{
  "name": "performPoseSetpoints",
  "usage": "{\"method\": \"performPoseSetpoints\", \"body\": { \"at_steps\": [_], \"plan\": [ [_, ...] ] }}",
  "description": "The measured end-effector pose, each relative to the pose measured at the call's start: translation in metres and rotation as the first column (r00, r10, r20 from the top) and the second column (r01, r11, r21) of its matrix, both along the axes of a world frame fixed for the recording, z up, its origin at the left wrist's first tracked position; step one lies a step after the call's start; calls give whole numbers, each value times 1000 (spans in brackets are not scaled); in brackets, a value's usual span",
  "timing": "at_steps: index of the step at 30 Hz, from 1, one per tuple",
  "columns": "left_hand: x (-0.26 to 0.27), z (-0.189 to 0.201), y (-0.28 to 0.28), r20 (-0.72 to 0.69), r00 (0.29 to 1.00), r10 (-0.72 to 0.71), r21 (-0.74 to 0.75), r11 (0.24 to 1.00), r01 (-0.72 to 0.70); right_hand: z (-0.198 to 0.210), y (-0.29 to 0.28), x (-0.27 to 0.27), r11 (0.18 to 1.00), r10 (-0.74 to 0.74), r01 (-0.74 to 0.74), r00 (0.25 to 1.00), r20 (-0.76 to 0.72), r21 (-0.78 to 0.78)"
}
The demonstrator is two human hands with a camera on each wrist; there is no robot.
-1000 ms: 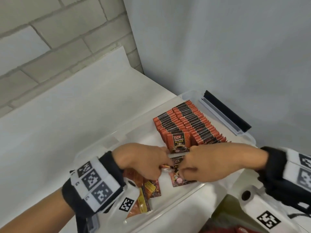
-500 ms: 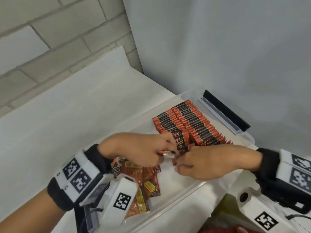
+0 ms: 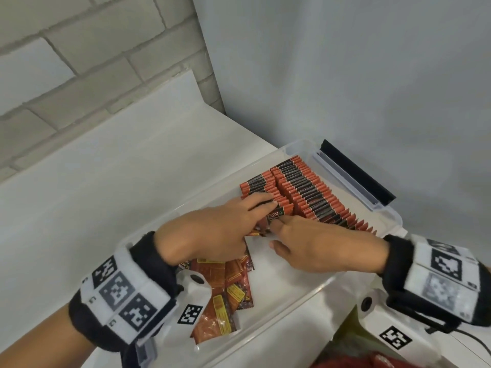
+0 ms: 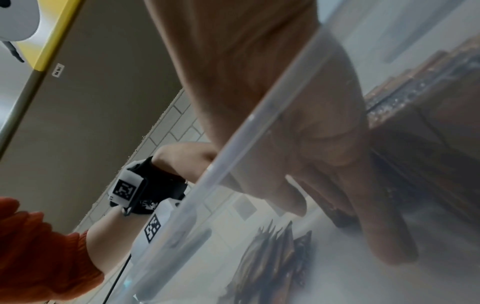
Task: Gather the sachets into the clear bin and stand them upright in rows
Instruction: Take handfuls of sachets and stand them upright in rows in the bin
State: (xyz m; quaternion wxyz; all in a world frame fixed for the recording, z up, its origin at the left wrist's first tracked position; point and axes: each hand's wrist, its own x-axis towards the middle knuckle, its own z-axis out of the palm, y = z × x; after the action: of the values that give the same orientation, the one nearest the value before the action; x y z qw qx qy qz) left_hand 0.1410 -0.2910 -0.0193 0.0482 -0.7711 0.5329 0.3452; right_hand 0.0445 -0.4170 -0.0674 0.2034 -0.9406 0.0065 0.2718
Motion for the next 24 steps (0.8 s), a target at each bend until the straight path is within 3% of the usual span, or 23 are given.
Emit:
{"method": "performPoseSetpoints", "body": {
  "at_steps": [2, 4, 6, 8, 10, 11, 12, 15, 24],
  "plan": [
    [2, 4, 4, -64, 994, 93, -52, 994, -97, 1, -1, 1, 1000, 1, -1, 1000, -7, -3],
    [8, 5, 11, -132, 948, 289, -147, 940, -307, 1, -2, 2, 1000, -4, 5, 1000, -19, 6],
    [13, 4, 19, -235, 817, 526, -159, 809, -567, 1, -3, 1, 1000, -3, 3, 1000, -27, 13],
    [9, 2, 21, -468, 544, 696, 9, 620, -785, 2, -3, 0, 1000, 1, -1, 999, -34, 4],
    [-1, 0, 17, -657, 208, 725, 180, 418, -890, 3, -3, 2, 1000, 2, -2, 999, -35, -15],
    [-5, -3, 14, -704, 87, 705, 225, 339, -913, 3, -3, 2, 1000, 2, -3, 999, -38, -24],
    [-8, -7, 10, -731, 17, 682, 253, 294, -922, 4, -2, 3, 1000, -1, 0, 999, -45, -29],
    [-13, -9, -1, -779, -64, 624, 287, 263, -921, 5, -1, 4, 1000, -1, -1, 998, -66, -26],
    [-18, -12, 1, -773, -85, 629, 261, 194, -946, 20, -7, -3, 1000, -7, 6, 998, -64, -20]
  ]
}}
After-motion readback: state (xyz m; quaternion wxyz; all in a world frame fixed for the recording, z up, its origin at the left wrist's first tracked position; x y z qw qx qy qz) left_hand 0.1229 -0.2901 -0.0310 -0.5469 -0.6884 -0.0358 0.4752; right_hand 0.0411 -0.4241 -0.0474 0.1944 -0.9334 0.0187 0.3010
